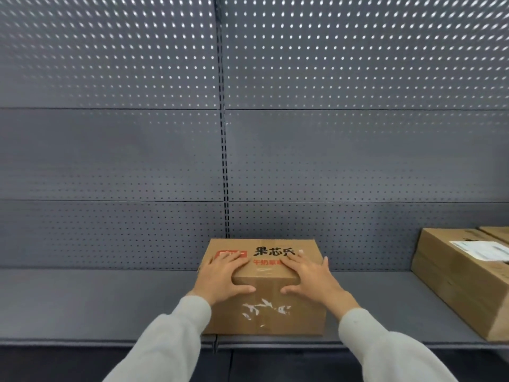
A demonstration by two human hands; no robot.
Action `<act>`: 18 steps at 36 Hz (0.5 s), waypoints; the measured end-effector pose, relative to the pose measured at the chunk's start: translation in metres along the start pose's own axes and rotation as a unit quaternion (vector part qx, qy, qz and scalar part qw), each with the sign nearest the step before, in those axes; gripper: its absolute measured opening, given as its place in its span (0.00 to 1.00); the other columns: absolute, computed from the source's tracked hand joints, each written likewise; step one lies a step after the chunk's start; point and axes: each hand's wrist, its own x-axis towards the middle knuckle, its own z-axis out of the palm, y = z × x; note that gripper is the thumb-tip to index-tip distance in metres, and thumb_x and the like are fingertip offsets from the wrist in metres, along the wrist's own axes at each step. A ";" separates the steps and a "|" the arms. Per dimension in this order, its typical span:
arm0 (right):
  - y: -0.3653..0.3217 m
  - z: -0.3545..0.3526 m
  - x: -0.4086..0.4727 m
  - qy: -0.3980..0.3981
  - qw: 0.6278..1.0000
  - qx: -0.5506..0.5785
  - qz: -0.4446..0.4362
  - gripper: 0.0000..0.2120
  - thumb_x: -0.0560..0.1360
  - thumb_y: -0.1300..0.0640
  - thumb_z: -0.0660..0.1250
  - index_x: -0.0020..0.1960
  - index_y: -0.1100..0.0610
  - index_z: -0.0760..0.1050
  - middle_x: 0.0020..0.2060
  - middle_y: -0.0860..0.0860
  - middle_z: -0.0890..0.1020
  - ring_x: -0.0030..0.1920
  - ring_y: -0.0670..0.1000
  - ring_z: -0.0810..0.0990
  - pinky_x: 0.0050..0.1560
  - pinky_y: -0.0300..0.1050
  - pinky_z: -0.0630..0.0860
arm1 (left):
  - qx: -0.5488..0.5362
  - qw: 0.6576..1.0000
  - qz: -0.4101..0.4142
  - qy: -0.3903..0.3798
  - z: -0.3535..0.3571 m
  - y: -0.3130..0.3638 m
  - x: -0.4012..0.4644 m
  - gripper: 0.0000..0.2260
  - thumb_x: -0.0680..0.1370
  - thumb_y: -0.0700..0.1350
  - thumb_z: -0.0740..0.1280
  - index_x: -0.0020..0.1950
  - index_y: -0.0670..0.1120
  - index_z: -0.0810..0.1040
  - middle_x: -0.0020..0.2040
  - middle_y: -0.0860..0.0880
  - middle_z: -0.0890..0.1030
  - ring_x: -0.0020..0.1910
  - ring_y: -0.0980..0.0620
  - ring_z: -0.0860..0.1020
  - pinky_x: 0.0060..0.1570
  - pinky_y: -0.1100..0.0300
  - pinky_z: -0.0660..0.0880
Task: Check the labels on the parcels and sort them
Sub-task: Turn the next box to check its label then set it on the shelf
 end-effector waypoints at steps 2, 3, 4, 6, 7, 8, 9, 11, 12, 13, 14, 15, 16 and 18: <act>0.000 0.001 0.000 0.005 1.000 0.008 0.004 0.43 0.72 0.30 0.67 0.81 0.41 0.55 0.81 0.42 0.55 0.82 0.50 0.49 0.73 0.78 0.46 | 0.006 1.000 -0.008 0.013 0.004 0.001 -0.001 0.42 0.69 0.78 0.62 0.80 0.63 0.61 0.81 0.59 0.61 0.81 0.52 0.59 0.78 0.47 0.53; 0.001 0.002 0.001 0.010 1.000 0.016 0.004 0.43 0.71 0.30 0.68 0.81 0.40 0.56 0.81 0.42 0.56 0.82 0.50 0.50 0.73 0.77 0.46 | 0.005 1.000 -0.012 0.020 0.006 0.001 -0.002 0.42 0.69 0.78 0.62 0.80 0.63 0.62 0.81 0.59 0.62 0.80 0.52 0.59 0.78 0.47 0.52; 0.002 0.004 0.001 0.013 1.000 0.023 0.005 0.43 0.71 0.30 0.68 0.81 0.39 0.56 0.81 0.41 0.57 0.82 0.49 0.51 0.73 0.77 0.47 | 0.002 1.000 -0.014 0.023 0.008 0.001 -0.003 0.41 0.69 0.78 0.62 0.79 0.63 0.63 0.81 0.59 0.63 0.80 0.52 0.60 0.78 0.47 0.52; 0.003 0.005 0.000 0.017 0.999 0.032 0.006 0.43 0.70 0.30 0.70 0.80 0.39 0.58 0.81 0.41 0.58 0.82 0.49 0.52 0.73 0.77 0.47 | -0.001 1.000 -0.017 0.025 0.009 0.001 -0.005 0.41 0.69 0.78 0.62 0.79 0.63 0.64 0.81 0.59 0.63 0.80 0.52 0.60 0.78 0.47 0.51; 0.004 0.005 0.000 0.019 0.999 0.034 0.006 0.43 0.70 0.30 0.70 0.80 0.39 0.58 0.80 0.41 0.59 0.82 0.49 0.52 0.73 0.77 0.47 | -0.002 1.000 -0.019 0.024 0.010 0.001 -0.005 0.41 0.69 0.78 0.62 0.79 0.63 0.64 0.81 0.59 0.63 0.80 0.52 0.60 0.79 0.47 0.51; 0.004 0.005 0.001 0.019 0.999 0.035 0.005 0.43 0.70 0.31 0.70 0.80 0.39 0.58 0.81 0.41 0.59 0.82 0.49 0.52 0.74 0.77 0.47 | -0.003 1.000 -0.020 0.020 0.009 0.001 -0.004 0.41 0.69 0.79 0.62 0.79 0.64 0.63 0.81 0.59 0.63 0.80 0.52 0.60 0.79 0.47 0.52; 0.004 0.005 0.001 0.017 0.999 0.035 0.004 0.43 0.70 0.31 0.70 0.80 0.39 0.58 0.81 0.42 0.58 0.82 0.49 0.52 0.74 0.76 0.47 | -0.004 1.000 -0.021 0.015 0.009 0.001 -0.003 0.41 0.69 0.79 0.61 0.79 0.64 0.63 0.81 0.59 0.63 0.80 0.52 0.60 0.79 0.46 0.53; 0.006 0.005 0.000 0.013 0.999 0.034 0.000 0.42 0.72 0.29 0.67 0.80 0.39 0.56 0.81 0.42 0.57 0.82 0.49 0.50 0.74 0.75 0.46 | 0.002 1.000 -0.017 0.004 0.007 0.001 -0.001 0.41 0.70 0.78 0.61 0.80 0.64 0.60 0.81 0.60 0.61 0.81 0.52 0.59 0.79 0.45 0.53; 0.006 0.005 -0.001 0.008 0.999 0.036 -0.004 0.41 0.73 0.28 0.63 0.81 0.39 0.55 0.81 0.42 0.55 0.82 0.49 0.48 0.75 0.75 0.44 | 0.005 1.000 -0.015 -0.006 0.007 0.000 -0.001 0.41 0.71 0.78 0.60 0.81 0.64 0.59 0.82 0.59 0.60 0.81 0.52 0.57 0.79 0.45 0.53; 0.007 0.003 -0.004 0.001 0.999 0.043 -0.007 0.40 0.73 0.26 0.60 0.81 0.38 0.54 0.82 0.41 0.54 0.82 0.48 0.47 0.76 0.73 0.43 | 0.005 1.000 -0.013 -0.016 0.005 0.001 -0.001 0.41 0.71 0.78 0.59 0.81 0.64 0.58 0.82 0.60 0.59 0.81 0.52 0.56 0.79 0.45 0.52; 0.007 -0.001 -0.007 -0.005 0.998 0.058 -0.009 0.39 0.74 0.24 0.56 0.81 0.37 0.54 0.81 0.41 0.54 0.82 0.48 0.47 0.77 0.71 0.41 | -0.005 1.000 -0.013 -0.026 0.004 0.000 -0.001 0.41 0.72 0.79 0.58 0.81 0.64 0.58 0.82 0.60 0.59 0.81 0.52 0.56 0.80 0.44 0.51; 0.008 -0.004 -0.008 -0.006 0.997 0.082 -0.007 0.38 0.74 0.23 0.53 0.80 0.37 0.55 0.81 0.41 0.55 0.82 0.48 0.48 0.77 0.70 0.41 | -0.026 0.999 -0.017 -0.033 0.001 -0.002 -0.002 0.40 0.72 0.80 0.56 0.80 0.64 0.59 0.81 0.61 0.59 0.81 0.53 0.56 0.80 0.44 0.51; 0.011 -0.008 -0.009 0.002 0.994 0.111 -0.002 0.37 0.75 0.23 0.52 0.79 0.36 0.58 0.81 0.41 0.56 0.82 0.48 0.50 0.78 0.68 0.43 | -0.055 0.998 -0.023 -0.029 -0.002 -0.003 -0.002 0.39 0.72 0.80 0.54 0.79 0.64 0.62 0.80 0.61 0.62 0.81 0.53 0.57 0.80 0.44 0.52; 0.018 -0.012 -0.009 0.041 0.982 0.181 0.024 0.36 0.75 0.24 0.52 0.79 0.38 0.62 0.80 0.43 0.59 0.81 0.51 0.56 0.79 0.63 0.52 | -0.111 0.992 -0.053 0.007 -0.010 -0.005 -0.004 0.36 0.74 0.79 0.50 0.76 0.63 0.69 0.77 0.60 0.68 0.78 0.53 0.63 0.78 0.43 0.56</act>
